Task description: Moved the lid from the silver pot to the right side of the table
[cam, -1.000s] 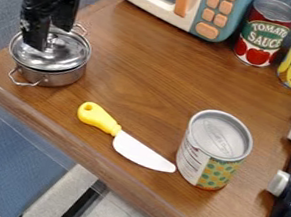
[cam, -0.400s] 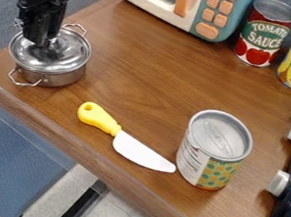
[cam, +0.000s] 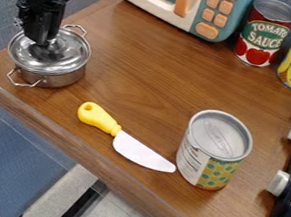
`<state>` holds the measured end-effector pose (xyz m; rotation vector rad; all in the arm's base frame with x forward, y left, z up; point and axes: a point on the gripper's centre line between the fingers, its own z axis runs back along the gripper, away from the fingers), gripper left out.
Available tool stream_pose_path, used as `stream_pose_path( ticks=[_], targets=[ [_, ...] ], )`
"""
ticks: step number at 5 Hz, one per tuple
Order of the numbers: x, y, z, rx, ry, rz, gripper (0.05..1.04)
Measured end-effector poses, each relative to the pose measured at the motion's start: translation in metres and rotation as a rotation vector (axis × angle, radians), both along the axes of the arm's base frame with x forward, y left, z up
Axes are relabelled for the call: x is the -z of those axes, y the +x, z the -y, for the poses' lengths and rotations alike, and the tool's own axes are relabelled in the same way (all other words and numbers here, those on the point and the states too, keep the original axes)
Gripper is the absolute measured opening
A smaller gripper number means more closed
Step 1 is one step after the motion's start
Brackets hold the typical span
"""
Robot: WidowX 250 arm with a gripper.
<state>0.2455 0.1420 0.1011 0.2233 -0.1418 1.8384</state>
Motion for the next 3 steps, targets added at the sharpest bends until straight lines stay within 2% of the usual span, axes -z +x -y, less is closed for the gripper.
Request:
stream_pose_path(
  ticks=[1,2,3],
  targets=[
    [-0.021,-0.001,0.010,0.022,0.002,0.050,0.268],
    [-0.055,0.011,0.038,0.088,0.014,0.129,0.268],
    [-0.075,0.026,0.071,0.160,-0.007,0.171,0.268]
  ],
)
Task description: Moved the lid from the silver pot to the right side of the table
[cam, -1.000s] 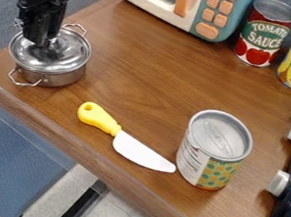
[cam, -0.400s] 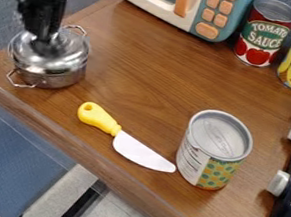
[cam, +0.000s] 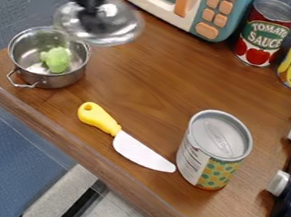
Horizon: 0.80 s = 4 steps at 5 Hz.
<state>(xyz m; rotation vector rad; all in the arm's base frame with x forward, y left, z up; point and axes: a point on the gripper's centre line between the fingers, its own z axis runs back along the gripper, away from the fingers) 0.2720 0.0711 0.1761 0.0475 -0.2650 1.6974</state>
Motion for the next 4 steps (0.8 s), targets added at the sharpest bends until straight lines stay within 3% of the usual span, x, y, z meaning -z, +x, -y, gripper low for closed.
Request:
stream_pose_path(
  ticks=[1,2,4],
  targets=[
    [-0.019,0.025,0.044,0.084,0.015,0.030,0.268],
    [-0.004,0.051,0.078,0.124,0.042,0.017,0.268],
    [0.053,0.093,0.133,0.187,0.006,-0.025,0.268]
  ],
)
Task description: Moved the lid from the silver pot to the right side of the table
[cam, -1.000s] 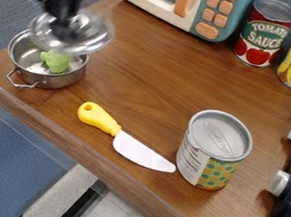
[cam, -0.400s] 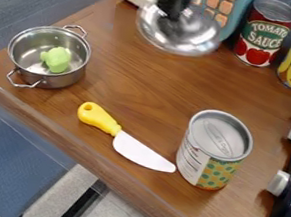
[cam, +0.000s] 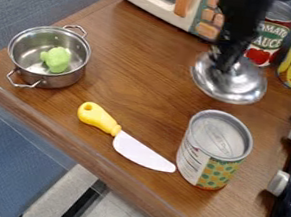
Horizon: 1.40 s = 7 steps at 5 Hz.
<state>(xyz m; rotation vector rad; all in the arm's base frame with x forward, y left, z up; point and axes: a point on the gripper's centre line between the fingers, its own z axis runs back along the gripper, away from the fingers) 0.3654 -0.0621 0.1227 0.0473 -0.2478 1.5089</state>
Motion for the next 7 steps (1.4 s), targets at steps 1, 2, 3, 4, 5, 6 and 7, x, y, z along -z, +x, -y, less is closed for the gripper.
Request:
stream_pose_path(
  ticks=[1,2,3,4,5,6,7],
  targets=[
    [0.017,0.007,0.005,0.006,-0.003,-0.015,0.268],
    [0.036,0.015,0.011,0.038,-0.011,-0.033,0.268],
    [0.044,0.023,0.014,0.066,-0.015,-0.040,0.328],
    [0.045,0.019,0.017,0.066,-0.031,-0.071,0.627],
    [0.045,0.018,0.019,0.073,-0.025,-0.071,0.922],
    [0.023,0.014,0.021,0.074,-0.032,-0.025,1.007],
    [-0.014,0.005,0.009,0.043,-0.035,0.048,1.002]
  ],
)
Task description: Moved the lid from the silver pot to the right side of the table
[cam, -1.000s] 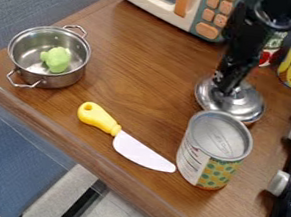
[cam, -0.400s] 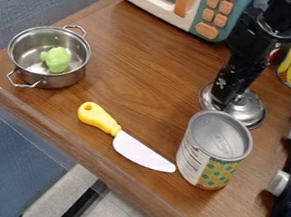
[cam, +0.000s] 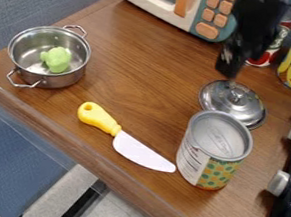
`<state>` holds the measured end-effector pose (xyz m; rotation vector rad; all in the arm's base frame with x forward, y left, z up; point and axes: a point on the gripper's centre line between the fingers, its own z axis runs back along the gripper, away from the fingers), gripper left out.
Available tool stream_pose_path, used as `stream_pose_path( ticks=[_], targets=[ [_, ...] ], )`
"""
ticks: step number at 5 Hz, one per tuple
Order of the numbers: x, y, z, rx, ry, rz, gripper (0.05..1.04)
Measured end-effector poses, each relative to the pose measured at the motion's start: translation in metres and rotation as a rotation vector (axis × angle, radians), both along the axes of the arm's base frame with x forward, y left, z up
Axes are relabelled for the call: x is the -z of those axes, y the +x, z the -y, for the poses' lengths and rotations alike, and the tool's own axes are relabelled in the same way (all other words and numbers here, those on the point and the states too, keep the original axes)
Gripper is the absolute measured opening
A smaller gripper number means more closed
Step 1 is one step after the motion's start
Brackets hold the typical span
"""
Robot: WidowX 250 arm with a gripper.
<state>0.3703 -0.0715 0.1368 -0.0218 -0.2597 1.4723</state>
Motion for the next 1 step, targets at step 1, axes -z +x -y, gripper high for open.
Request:
stream_pose_path(
  ticks=[1],
  targets=[
    [-0.0037,0.0005,-0.0031,-0.007,-0.002,0.012,1.001]
  ],
)
